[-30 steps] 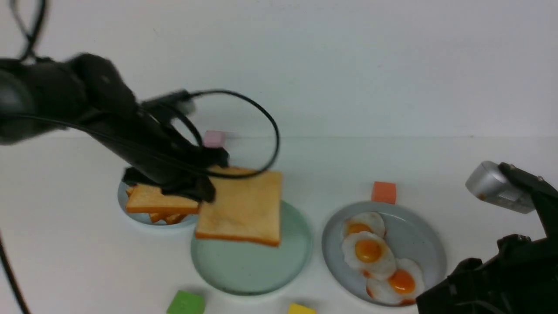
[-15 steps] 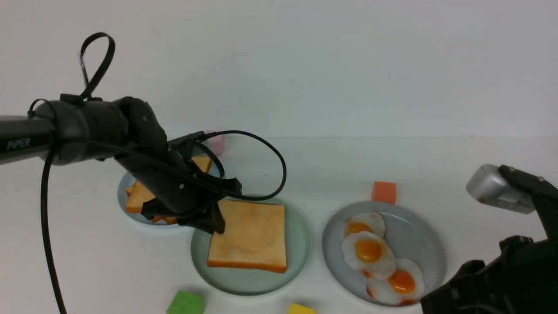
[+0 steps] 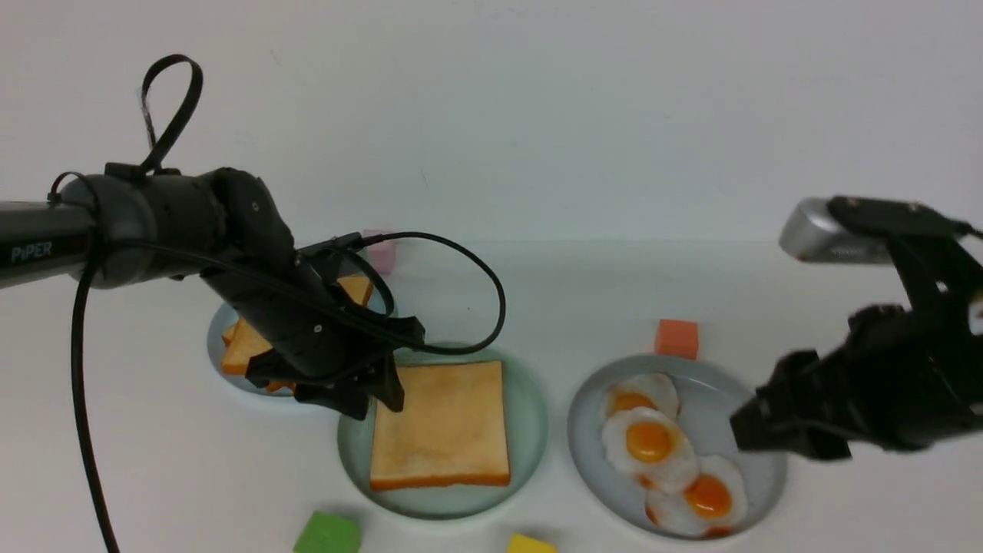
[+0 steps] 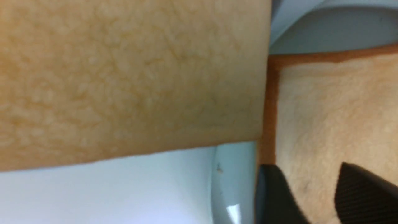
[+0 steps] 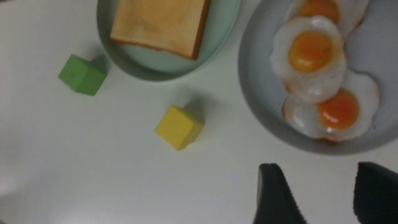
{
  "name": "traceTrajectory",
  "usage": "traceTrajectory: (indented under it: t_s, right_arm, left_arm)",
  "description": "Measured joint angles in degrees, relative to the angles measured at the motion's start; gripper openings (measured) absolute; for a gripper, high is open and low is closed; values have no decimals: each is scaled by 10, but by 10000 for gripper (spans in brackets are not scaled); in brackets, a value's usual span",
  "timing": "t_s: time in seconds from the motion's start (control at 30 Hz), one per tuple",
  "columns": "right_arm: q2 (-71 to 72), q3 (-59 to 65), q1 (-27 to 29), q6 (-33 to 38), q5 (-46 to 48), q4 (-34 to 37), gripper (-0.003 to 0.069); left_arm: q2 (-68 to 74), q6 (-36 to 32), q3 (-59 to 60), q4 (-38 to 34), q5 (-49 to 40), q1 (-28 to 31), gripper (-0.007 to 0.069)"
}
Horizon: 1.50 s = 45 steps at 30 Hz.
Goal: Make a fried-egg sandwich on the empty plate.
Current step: Use the left arm to put a slice of bread into the empty plate in the middle, then use the right arm to grab a fried egg
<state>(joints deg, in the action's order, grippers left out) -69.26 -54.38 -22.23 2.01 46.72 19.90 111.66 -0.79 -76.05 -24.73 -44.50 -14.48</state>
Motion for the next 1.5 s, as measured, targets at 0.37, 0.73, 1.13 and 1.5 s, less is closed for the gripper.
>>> traceTrajectory:
  t_s: [0.37, 0.73, 1.13, 1.5]
  right_arm:
    - [-72, -17, 50, 41, -44, 51, 360]
    - [-274, -53, 188, 372, 9, 285, 360]
    - [-382, -90, 199, 461, 13, 353, 360]
    - [-417, -98, 199, 461, 0, 353, 360]
  left_arm:
    - [-141, 66, -1, 144, -50, 0, 318]
    - [-403, -67, 132, 46, -96, 0, -13]
    - [-574, -235, 249, -34, -147, 0, -13]
    - [-575, -237, 264, -35, -148, 0, -13]
